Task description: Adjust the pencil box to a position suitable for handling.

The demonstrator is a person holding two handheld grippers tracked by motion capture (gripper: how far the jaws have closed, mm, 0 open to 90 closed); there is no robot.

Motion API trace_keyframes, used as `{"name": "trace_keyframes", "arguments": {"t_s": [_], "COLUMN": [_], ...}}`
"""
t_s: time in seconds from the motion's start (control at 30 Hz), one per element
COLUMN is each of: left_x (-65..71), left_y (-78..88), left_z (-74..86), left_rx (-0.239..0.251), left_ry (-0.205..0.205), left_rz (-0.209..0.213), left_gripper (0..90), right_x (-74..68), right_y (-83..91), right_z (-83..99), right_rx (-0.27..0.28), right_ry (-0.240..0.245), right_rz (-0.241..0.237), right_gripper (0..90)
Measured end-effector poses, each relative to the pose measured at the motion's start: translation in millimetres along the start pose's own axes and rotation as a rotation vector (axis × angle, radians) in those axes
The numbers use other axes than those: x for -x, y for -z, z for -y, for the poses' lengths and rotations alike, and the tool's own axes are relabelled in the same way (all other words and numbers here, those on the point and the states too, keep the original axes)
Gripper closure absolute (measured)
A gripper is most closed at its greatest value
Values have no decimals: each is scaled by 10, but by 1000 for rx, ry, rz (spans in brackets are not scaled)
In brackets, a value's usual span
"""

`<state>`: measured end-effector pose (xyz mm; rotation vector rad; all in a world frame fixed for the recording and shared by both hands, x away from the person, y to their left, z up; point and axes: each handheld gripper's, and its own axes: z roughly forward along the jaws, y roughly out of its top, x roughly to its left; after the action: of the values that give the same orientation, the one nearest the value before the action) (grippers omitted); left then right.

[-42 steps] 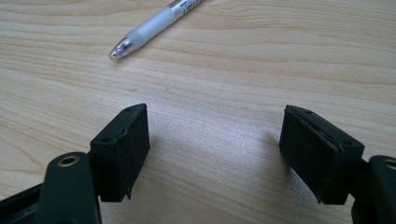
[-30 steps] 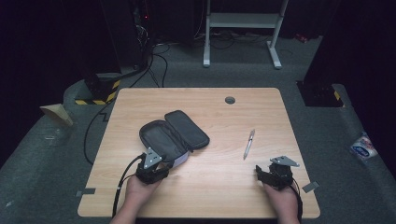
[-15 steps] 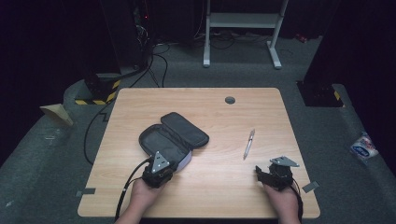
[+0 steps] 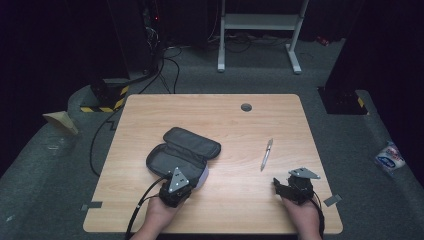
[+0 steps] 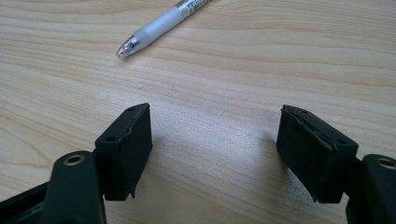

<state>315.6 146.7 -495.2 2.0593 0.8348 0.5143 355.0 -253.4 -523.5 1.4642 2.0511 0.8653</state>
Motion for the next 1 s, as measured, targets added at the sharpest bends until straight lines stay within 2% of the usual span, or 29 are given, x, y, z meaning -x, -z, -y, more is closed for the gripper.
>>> {"name": "trace_keyframes", "arguments": {"t_s": [0.17, 0.37, 0.4, 0.5, 0.6, 0.73, 0.77, 0.8, 0.83, 0.9, 0.93, 0.97, 1.0], "left_x": [69, 65, 51, 29, -13, -91, -136, -136, -194, -239, -343, -343, -452], "left_y": [9, 10, 5, 16, 63, 142, 193, 193, 241, 264, 327, 327, 399], "left_z": [-28, -27, -26, -26, -36, -47, -49, -49, -47, -47, -43, -43, -12], "left_rx": [12, 14, 12, 25, 45, 59, 70, 70, 74, 68, 61, 61, 69], "left_ry": [-5, -18, -20, -12, -3, 23, 30, 30, 37, 44, 75, 75, 108], "left_rz": [21, 20, 26, 35, 39, 26, 7, 7, -20, -28, -34, -34, -61], "left_gripper": [867, 842, 787, 763, 699, 674, 669, 660, 646, 636, 633, 631, 631], "right_x": [0, 0, -5, -8, -8, -12, -12, -10, -10, -10, -10, -10, -6], "right_y": [0, 0, 3, 8, 6, 9, 9, 7, 8, 9, 9, 9, 7], "right_z": [0, 0, 2, 5, 3, 4, 4, 4, 4, 5, 4, 4, 4], "right_rx": [0, 0, 0, 0, 3, 1, 1, 4, 3, 3, 3, 3, 6], "right_ry": [0, 1, -3, 0, -4, -4, -4, -4, -7, -7, -8, -8, -5], "right_rz": [-1, -1, -4, -4, -2, 2, 2, 1, 2, 1, 2, 2, 2], "right_gripper": [266, 266, 274, 281, 292, 295, 295, 298, 300, 300, 302, 302, 307]}}
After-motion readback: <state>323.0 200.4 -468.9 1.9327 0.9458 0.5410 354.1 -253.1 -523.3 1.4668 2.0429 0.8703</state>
